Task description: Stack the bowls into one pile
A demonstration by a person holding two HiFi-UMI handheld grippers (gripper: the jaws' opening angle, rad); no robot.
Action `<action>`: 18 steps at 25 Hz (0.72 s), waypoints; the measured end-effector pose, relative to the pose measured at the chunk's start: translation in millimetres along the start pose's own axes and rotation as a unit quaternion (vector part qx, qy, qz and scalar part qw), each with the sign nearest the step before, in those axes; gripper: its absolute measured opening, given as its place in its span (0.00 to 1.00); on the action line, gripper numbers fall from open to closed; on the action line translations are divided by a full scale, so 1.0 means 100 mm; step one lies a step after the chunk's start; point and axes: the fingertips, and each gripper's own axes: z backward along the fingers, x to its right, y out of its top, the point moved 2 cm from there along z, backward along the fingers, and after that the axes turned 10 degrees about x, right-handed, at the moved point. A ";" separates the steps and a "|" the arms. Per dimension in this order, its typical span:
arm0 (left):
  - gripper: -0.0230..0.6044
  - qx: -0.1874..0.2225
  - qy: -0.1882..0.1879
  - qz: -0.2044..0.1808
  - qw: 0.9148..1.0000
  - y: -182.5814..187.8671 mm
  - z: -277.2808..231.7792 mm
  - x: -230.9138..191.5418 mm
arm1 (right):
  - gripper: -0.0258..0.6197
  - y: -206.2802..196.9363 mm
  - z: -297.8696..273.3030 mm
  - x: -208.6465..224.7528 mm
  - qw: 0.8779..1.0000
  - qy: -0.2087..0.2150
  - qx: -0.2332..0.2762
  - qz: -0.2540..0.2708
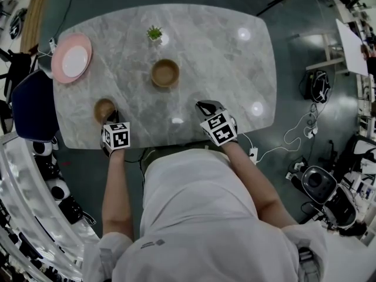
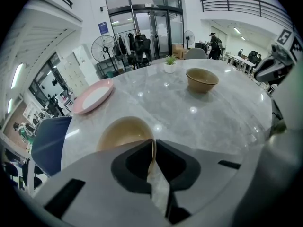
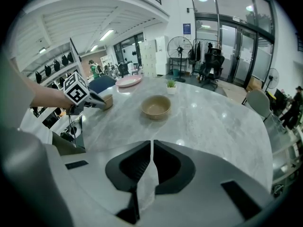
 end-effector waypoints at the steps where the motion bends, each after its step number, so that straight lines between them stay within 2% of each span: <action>1: 0.07 0.000 0.002 -0.003 1.000 0.02 0.01 0.01 | 0.09 0.00 0.01 0.01 1.000 0.001 0.001 0.000; 18: 0.07 0.021 -0.004 -0.027 0.999 0.46 0.09 0.38 | 0.08 -0.08 0.20 0.28 1.000 0.004 0.016 -0.006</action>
